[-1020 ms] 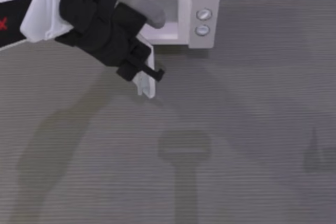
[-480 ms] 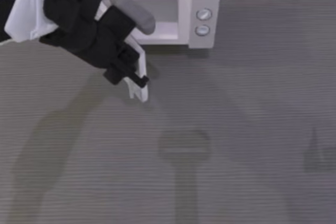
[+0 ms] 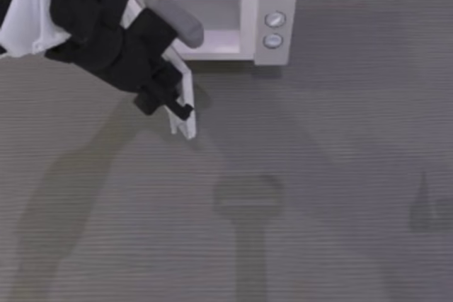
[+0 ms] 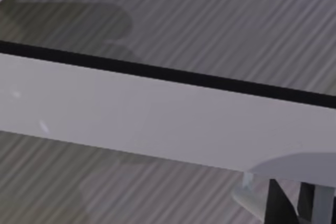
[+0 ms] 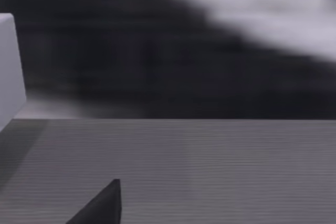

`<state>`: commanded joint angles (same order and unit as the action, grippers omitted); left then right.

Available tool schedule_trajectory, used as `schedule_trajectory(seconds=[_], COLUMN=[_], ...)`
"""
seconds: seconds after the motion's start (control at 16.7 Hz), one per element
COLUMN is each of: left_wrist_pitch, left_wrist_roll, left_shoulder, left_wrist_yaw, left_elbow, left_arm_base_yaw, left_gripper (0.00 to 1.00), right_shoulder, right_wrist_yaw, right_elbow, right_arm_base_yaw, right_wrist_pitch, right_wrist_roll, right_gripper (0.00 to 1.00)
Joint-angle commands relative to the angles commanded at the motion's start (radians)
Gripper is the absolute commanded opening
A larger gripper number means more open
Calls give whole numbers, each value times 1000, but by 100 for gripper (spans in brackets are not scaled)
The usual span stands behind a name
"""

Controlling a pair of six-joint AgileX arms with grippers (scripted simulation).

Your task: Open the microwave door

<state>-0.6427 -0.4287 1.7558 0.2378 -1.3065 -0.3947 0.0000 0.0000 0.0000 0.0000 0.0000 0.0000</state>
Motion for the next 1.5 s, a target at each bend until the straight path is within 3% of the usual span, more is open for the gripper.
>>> schedule_trajectory(seconds=[1.14, 1.5], left_wrist_pitch=[0, -28], left_wrist_roll=[0, -87], left_shoulder=[0, -5], left_wrist_yaw=[0, 46], left_elbow=[0, 7], left_arm_base_yaw=[0, 34], left_gripper=[0, 0], right_shoulder=[0, 0], right_wrist_yaw=[0, 0], right_elbow=[0, 0], right_arm_base_yaw=[0, 0], right_wrist_pitch=[0, 0], right_wrist_roll=[0, 0], right_gripper=[100, 100])
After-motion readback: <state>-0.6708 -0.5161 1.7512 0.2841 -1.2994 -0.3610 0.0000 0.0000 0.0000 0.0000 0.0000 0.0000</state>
